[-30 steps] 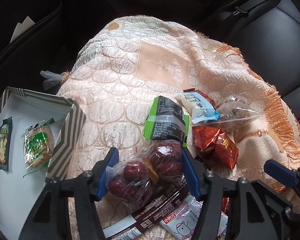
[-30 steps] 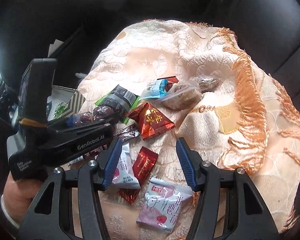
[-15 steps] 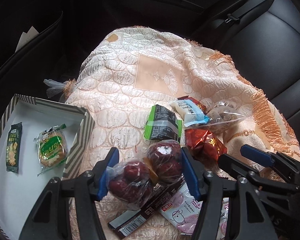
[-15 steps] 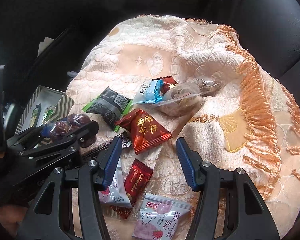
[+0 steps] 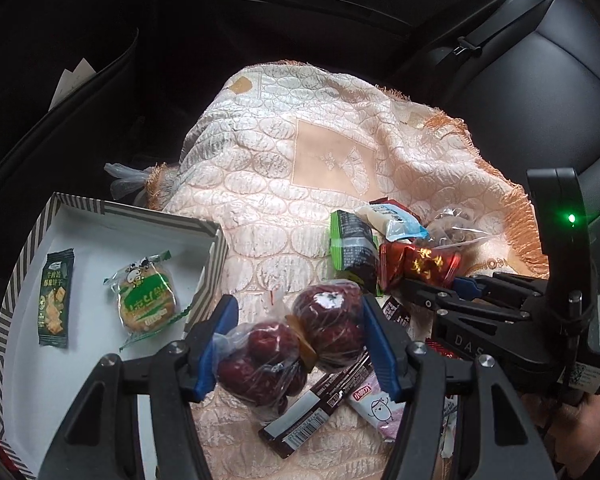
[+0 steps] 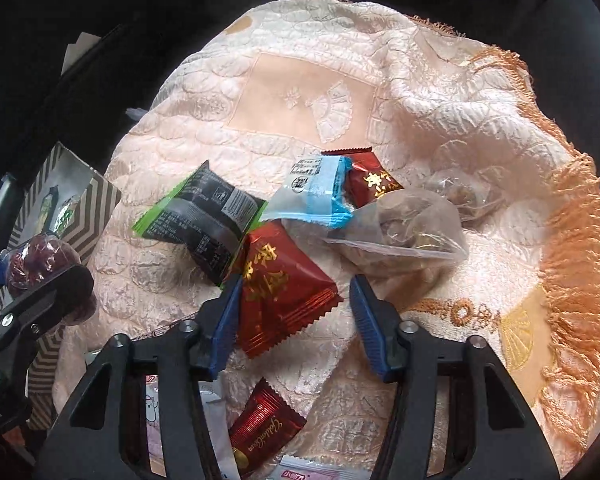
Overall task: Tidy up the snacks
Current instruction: 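Grasp the red date bags with the left gripper while the right grasps the red triangular candy, then carry the dates and red candy into the white box and open both grippers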
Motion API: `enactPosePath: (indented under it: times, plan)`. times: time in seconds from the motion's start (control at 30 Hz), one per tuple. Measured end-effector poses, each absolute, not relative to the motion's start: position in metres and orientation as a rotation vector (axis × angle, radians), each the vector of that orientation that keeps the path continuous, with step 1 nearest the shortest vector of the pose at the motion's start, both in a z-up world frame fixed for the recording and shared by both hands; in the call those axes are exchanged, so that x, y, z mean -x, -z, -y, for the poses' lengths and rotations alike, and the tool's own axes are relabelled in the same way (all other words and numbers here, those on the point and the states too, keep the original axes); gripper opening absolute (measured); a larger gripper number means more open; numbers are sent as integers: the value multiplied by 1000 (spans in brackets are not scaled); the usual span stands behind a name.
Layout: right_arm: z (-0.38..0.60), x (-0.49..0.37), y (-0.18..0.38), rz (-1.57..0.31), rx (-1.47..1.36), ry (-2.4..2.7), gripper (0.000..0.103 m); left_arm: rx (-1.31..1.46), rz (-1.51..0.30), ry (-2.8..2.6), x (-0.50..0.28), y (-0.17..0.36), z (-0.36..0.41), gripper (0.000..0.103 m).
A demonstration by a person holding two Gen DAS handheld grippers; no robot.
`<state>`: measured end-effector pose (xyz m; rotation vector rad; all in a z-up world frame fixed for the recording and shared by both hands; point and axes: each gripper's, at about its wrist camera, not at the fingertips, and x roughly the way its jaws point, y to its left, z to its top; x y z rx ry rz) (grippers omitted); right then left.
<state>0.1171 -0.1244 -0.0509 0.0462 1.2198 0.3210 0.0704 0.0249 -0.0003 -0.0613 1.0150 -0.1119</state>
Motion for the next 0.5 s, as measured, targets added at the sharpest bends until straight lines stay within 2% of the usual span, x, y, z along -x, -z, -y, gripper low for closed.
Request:
enactPosePath:
  times: [0.03, 0.07, 0.5]
  plan:
    - [123, -116, 52, -1225, -49, -328, 21, 64, -1014, 112, -70, 0, -26, 64]
    - [123, -113, 51, -1217, -42, -323, 19, 64, -1012, 111, -69, 0, -26, 64]
    - [132, -62, 13, -1125, -170, -386, 18, 37, -983, 71, -56, -8, -46, 64]
